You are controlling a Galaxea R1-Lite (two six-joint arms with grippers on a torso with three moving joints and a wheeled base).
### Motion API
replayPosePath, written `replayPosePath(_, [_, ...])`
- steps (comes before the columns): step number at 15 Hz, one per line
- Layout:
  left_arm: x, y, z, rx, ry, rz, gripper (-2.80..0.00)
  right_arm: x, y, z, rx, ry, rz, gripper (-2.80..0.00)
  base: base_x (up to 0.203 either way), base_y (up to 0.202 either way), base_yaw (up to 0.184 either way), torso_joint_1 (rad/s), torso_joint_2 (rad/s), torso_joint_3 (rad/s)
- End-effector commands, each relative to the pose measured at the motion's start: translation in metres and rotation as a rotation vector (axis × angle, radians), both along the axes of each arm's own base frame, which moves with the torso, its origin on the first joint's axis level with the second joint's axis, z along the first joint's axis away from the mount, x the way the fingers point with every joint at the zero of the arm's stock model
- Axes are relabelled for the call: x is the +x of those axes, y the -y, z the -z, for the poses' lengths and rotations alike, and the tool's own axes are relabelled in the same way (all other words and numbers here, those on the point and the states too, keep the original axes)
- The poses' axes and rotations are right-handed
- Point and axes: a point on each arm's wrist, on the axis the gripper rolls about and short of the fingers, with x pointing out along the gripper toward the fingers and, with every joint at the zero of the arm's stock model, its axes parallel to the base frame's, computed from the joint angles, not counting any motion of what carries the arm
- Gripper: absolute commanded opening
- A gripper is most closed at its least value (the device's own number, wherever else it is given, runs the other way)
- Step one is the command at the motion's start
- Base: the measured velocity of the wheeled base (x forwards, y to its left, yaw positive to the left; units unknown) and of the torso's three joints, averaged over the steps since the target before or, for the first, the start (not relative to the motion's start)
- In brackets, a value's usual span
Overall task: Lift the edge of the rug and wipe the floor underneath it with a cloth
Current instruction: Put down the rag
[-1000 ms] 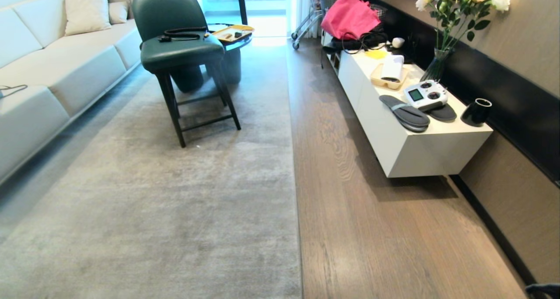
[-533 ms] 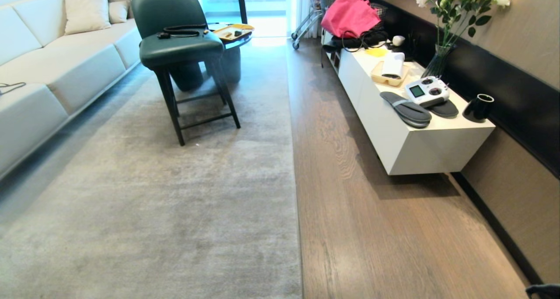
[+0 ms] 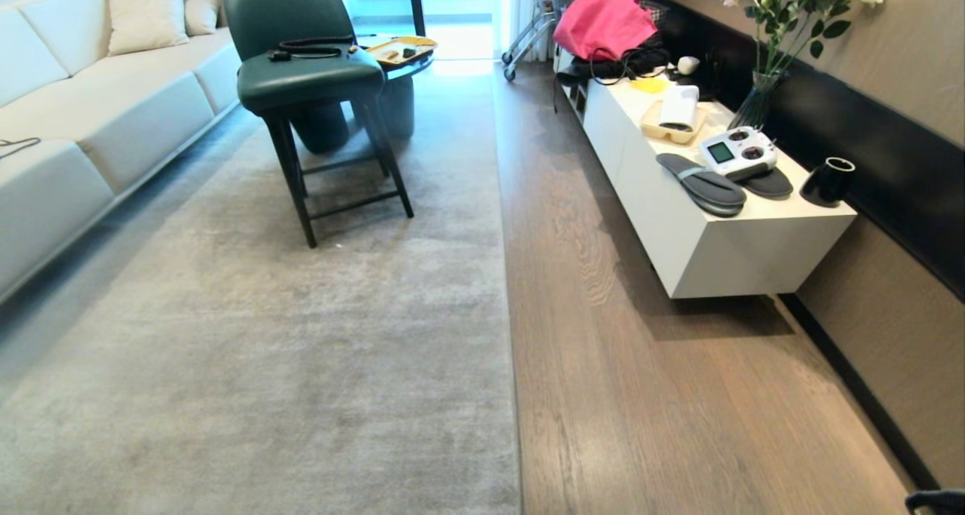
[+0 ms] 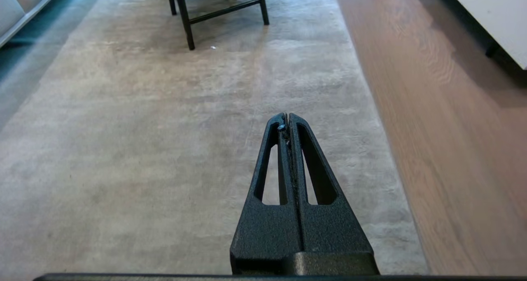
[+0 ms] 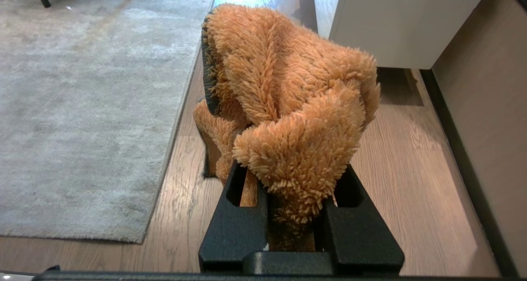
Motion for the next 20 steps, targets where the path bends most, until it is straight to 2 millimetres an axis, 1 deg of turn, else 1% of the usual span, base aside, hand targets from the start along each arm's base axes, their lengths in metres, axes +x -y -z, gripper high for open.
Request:
replayPosePath(1, [-0.0001,0.0,-0.0002,0.001,0.001,-0.001,-2.8,0.0001,0.0,0.0001,-0.001,-0.002,-0.001,-2.8,0.0,0.0,0.0,0.016,0.05,0.057])
replayPosePath(20, [-0.0001,0.0,-0.0002,0.001,0.001,0.0,-2.8,0.0001,0.0,0.0001,-0.001,-0.002,-0.001,-2.8,0.0,0.0,0.0,0.001,0.0,0.002])
